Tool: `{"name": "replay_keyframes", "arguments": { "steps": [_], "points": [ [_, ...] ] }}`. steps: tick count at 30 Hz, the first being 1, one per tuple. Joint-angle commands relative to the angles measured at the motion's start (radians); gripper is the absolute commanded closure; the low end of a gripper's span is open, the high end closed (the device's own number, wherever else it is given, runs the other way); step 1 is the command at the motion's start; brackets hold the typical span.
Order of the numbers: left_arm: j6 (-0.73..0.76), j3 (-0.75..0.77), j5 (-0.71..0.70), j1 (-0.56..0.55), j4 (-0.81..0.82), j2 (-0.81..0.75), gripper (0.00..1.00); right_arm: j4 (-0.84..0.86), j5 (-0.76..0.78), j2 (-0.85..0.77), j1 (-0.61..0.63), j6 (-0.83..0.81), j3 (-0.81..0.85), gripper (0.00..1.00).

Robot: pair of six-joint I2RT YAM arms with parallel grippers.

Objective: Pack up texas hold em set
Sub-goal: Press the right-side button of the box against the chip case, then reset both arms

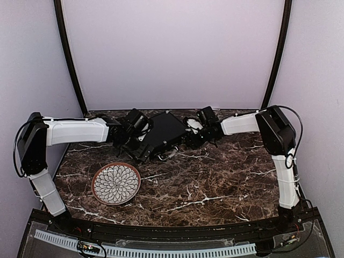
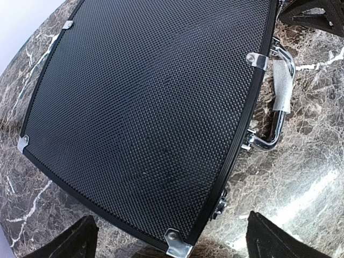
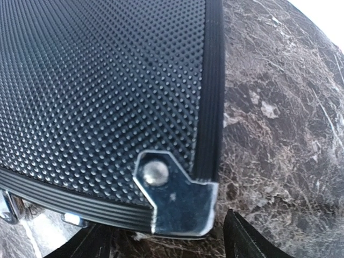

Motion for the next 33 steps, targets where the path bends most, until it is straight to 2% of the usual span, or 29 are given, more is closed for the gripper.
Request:
{"name": "replay_keyframes", "arguments": {
  "steps": [1,8,12,16,20,28,29,33],
  "points": [
    [-0.003,-0.008,0.0,0.004,0.001,-0.01,0.01,0.149,0.006,0.008,-0.004,0.037,-0.056,0.29],
    [-0.012,-0.016,-0.003,0.003,-0.001,-0.017,0.01,0.233,0.038,-0.013,0.004,0.057,-0.114,0.31],
    [-0.023,-0.024,-0.015,0.003,0.0,-0.033,0.01,0.207,0.035,-0.048,0.004,0.068,-0.128,0.3],
    [-0.04,-0.053,-0.041,0.006,0.018,-0.07,0.01,0.189,0.04,-0.126,0.004,0.101,-0.193,0.2],
    [-0.063,-0.091,-0.064,0.018,0.054,-0.131,0.01,0.124,0.038,-0.234,0.003,0.143,-0.251,0.13],
    [-0.133,-0.218,-0.136,0.071,0.182,-0.323,0.01,-0.078,0.097,-0.458,0.001,0.23,-0.299,0.06],
    [-0.137,-0.232,-0.153,0.083,0.193,-0.341,0.01,-0.106,0.114,-0.491,-0.002,0.239,-0.301,0.02],
    [-0.159,-0.311,-0.265,0.101,0.237,-0.455,0.01,-0.194,0.17,-0.587,-0.017,0.277,-0.31,0.01]
  ]
}}
